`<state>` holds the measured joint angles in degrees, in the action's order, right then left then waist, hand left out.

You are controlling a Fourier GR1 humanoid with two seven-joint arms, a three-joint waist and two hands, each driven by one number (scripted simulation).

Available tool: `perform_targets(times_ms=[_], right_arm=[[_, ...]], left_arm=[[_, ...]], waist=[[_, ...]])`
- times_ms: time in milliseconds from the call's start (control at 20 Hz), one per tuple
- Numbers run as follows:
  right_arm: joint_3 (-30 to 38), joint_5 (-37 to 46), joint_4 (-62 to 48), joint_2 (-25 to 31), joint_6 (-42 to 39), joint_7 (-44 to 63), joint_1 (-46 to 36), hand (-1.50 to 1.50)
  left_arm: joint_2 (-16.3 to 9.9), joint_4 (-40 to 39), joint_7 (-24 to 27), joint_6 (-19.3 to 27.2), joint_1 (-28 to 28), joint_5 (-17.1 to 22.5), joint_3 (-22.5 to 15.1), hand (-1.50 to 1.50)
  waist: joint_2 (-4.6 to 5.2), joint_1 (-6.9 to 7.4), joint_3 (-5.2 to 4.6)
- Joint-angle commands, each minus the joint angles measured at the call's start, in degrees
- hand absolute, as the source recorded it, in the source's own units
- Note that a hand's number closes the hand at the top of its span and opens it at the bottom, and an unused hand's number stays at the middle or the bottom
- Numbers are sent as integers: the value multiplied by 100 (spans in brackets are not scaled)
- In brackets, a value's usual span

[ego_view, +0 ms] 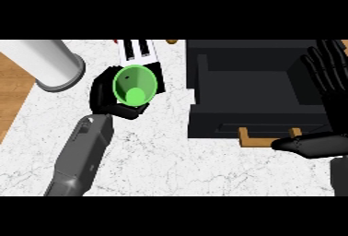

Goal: Pick up the cup, place it into the drawer and close the drawer

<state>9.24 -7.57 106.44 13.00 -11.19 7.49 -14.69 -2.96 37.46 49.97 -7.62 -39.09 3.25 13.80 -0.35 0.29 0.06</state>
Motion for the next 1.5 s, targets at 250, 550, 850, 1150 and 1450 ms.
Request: perform_targets(times_ms=[250,550,850,1150,1450], right_arm=[[178,-163,-133,90,4,89,-325,-150],[-54,119,456,-99,238,290,14,-150],[-46,102,-322,-124,17,-336,-210,-150],[-32,-46,-276,-124,41,-84,-417,-150],[-208,150,-461,-146,-143,-546,-274,-150]], left_arm=[[292,1288,-2047,846,-1080,178,-757,150],[295,1092,-3026,1791,-2231,376,-1200,150],[296,-310,-3587,2473,-3343,715,-1616,150],[296,-1255,-3645,2941,-3689,1084,-2321,150],[296,-1947,-3848,2343,-3792,1208,-2732,150]], waist=[[9,-27,-3],[28,-159,-5],[107,-321,2],[127,-512,3],[222,-775,9]])
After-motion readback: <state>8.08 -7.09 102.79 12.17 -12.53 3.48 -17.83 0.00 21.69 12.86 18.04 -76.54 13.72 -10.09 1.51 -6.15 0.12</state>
